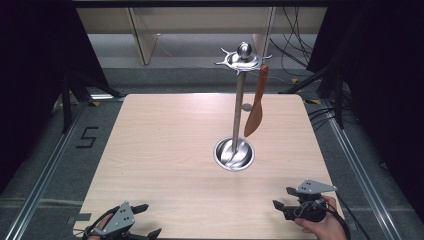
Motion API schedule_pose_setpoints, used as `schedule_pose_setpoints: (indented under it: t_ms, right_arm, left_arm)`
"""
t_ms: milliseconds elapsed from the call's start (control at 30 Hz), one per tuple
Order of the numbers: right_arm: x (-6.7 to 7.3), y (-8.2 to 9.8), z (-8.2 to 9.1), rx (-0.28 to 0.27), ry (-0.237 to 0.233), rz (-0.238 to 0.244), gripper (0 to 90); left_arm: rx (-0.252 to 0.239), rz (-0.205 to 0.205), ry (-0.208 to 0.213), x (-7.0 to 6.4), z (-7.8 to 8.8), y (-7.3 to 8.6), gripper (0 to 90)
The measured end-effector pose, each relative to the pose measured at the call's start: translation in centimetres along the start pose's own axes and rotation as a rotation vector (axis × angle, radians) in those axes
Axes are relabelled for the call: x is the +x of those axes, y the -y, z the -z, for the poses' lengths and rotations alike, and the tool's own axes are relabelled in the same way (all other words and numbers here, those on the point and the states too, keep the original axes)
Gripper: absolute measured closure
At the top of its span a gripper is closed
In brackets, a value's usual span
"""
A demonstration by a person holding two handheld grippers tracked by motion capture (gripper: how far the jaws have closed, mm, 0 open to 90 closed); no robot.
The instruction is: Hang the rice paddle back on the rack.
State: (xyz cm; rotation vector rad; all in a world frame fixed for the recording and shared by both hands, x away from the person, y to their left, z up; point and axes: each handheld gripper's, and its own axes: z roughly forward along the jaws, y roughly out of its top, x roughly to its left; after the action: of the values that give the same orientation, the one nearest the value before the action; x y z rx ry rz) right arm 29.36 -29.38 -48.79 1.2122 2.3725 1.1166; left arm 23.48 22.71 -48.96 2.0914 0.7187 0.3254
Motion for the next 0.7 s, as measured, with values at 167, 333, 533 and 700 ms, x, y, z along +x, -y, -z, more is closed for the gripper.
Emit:
schedule_pose_setpoints:
  t_ms: [167,333,533,700]
  right_arm:
    - [0.18,0.46,-0.03,-0.003,0.005,-0.011,28.9]
    - [0.04,0.85,0.02,0.002,0.012,-0.004,28.7]
    - [0.05,0.99,0.04,-0.004,0.009,0.002,28.6]
    - [0.02,1.05,0.09,0.002,0.017,-0.001,28.5]
  left_arm:
    - [0.001,0.001,0.001,-0.02,-0.04,-0.01,16.3]
    - [-0.013,0.016,0.006,-0.13,-0.09,0.01,16.3]
    - [-0.011,0.014,0.005,-0.14,-0.1,0.0,16.3]
    - [-0.011,0.014,0.005,-0.13,-0.1,0.0,16.3]
